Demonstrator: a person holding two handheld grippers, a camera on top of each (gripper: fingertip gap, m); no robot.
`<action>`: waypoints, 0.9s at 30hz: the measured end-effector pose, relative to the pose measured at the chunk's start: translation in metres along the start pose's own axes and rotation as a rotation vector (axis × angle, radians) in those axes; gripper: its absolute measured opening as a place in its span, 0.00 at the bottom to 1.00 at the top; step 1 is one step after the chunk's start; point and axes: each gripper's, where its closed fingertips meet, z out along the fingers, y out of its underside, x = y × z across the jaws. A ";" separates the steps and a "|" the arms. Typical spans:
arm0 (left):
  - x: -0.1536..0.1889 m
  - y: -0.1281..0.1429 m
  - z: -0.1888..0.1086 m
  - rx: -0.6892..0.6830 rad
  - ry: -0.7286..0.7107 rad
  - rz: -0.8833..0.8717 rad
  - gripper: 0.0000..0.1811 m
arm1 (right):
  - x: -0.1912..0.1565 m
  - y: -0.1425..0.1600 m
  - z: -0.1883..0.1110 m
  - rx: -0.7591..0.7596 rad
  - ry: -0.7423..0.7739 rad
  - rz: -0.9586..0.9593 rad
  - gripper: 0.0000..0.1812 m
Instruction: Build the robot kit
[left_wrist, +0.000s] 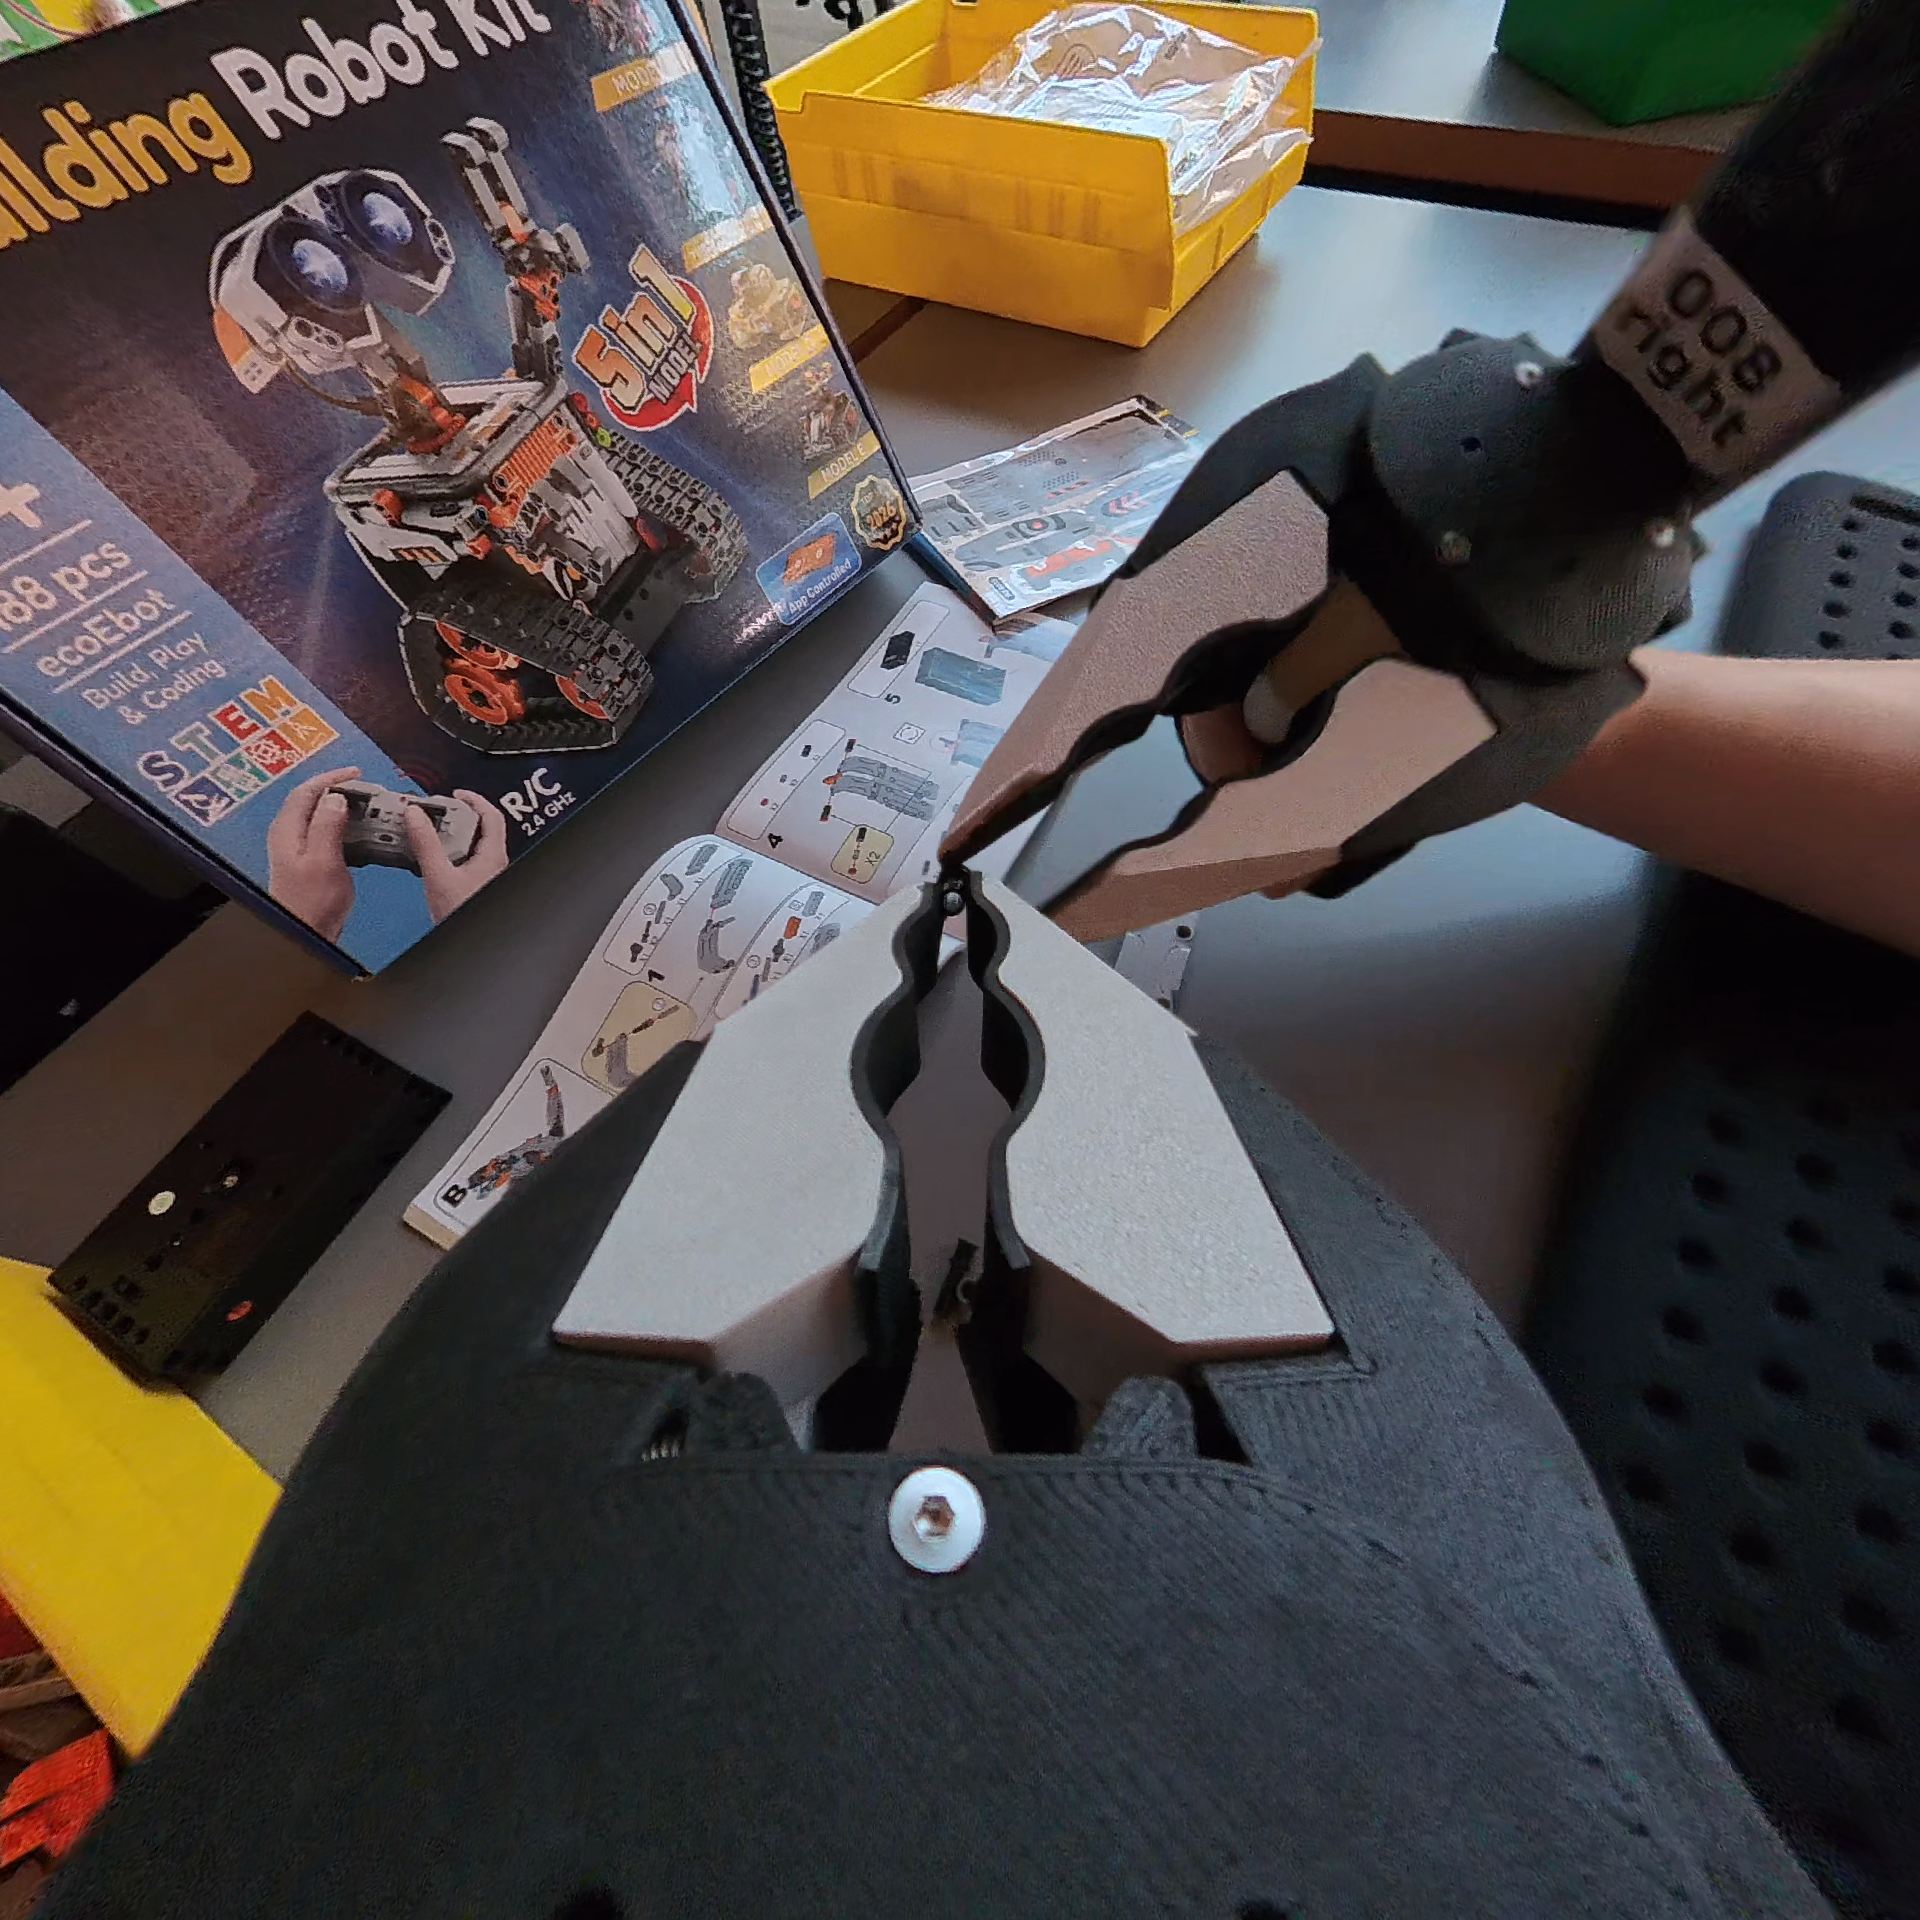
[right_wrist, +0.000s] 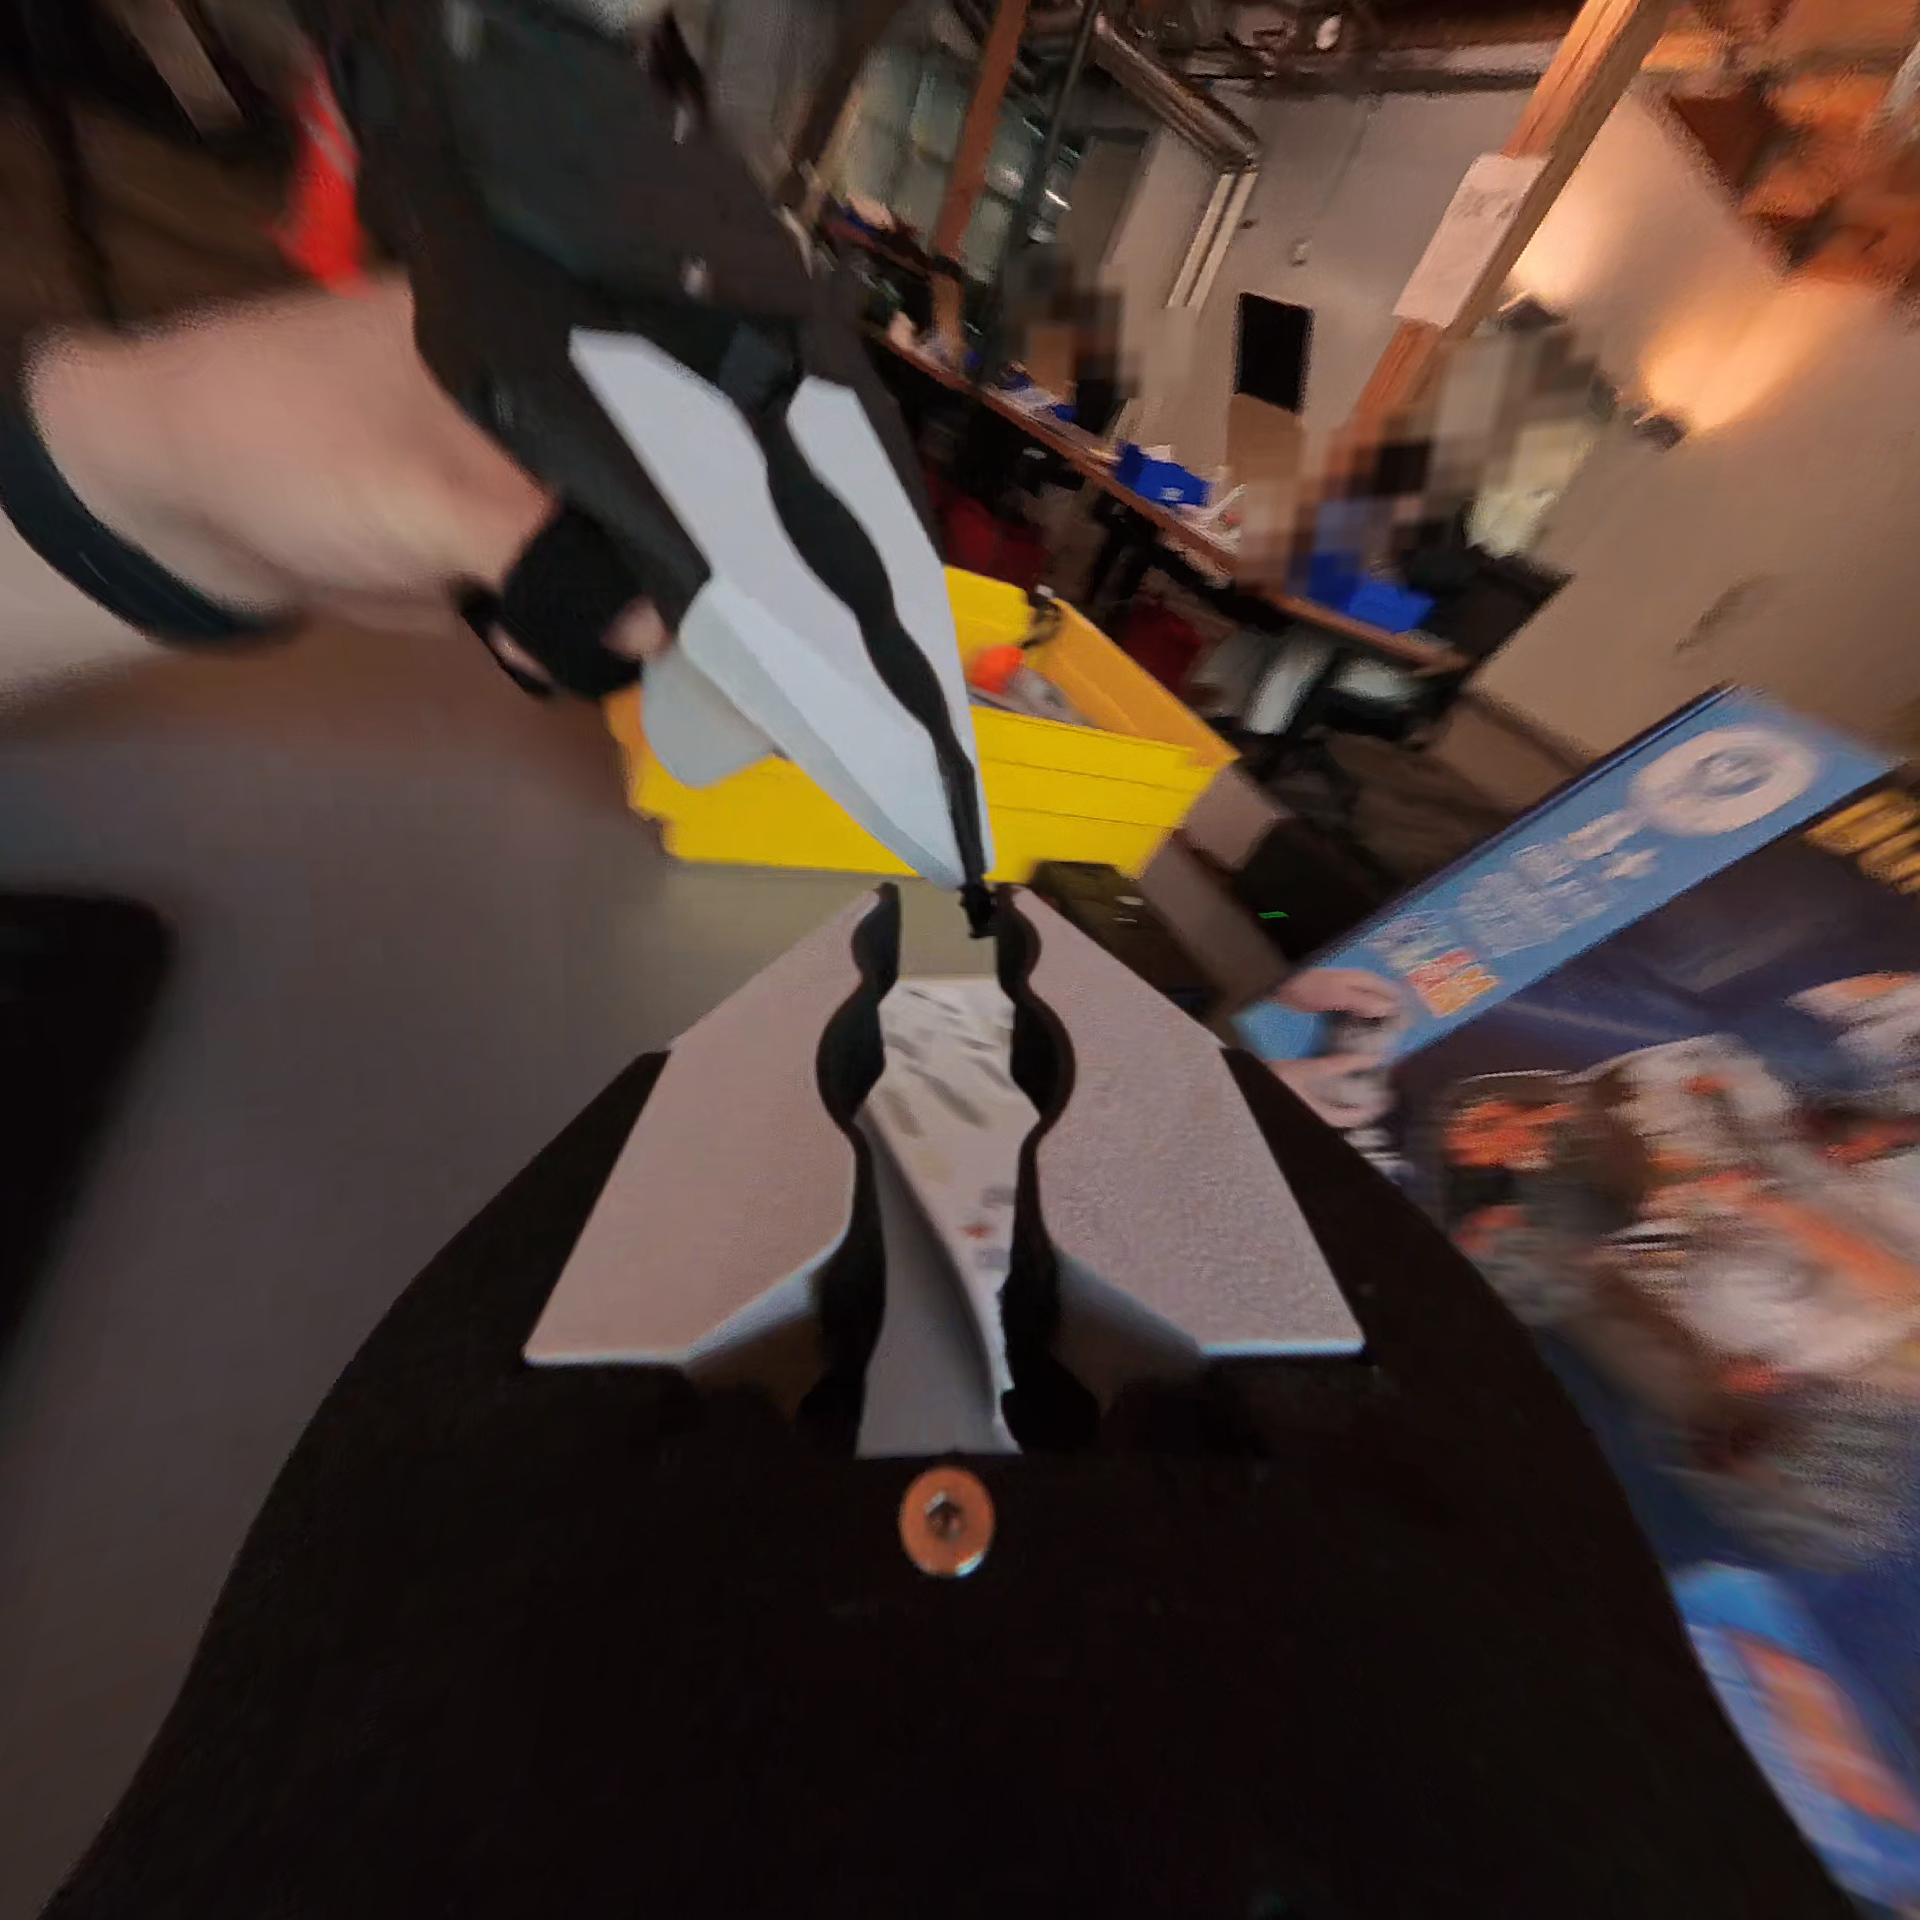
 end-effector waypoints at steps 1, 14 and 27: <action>-0.003 0.001 0.000 -0.005 -0.015 0.007 0.02 | 0.000 -0.005 -0.001 0.049 -0.073 0.203 0.16; -0.013 0.002 0.002 -0.225 0.058 -0.032 0.02 | 0.018 -0.011 -0.005 0.308 -0.568 1.664 0.46; -0.014 0.031 0.029 -0.500 0.093 -0.005 0.02 | 0.016 0.015 0.002 0.231 -0.523 1.700 0.45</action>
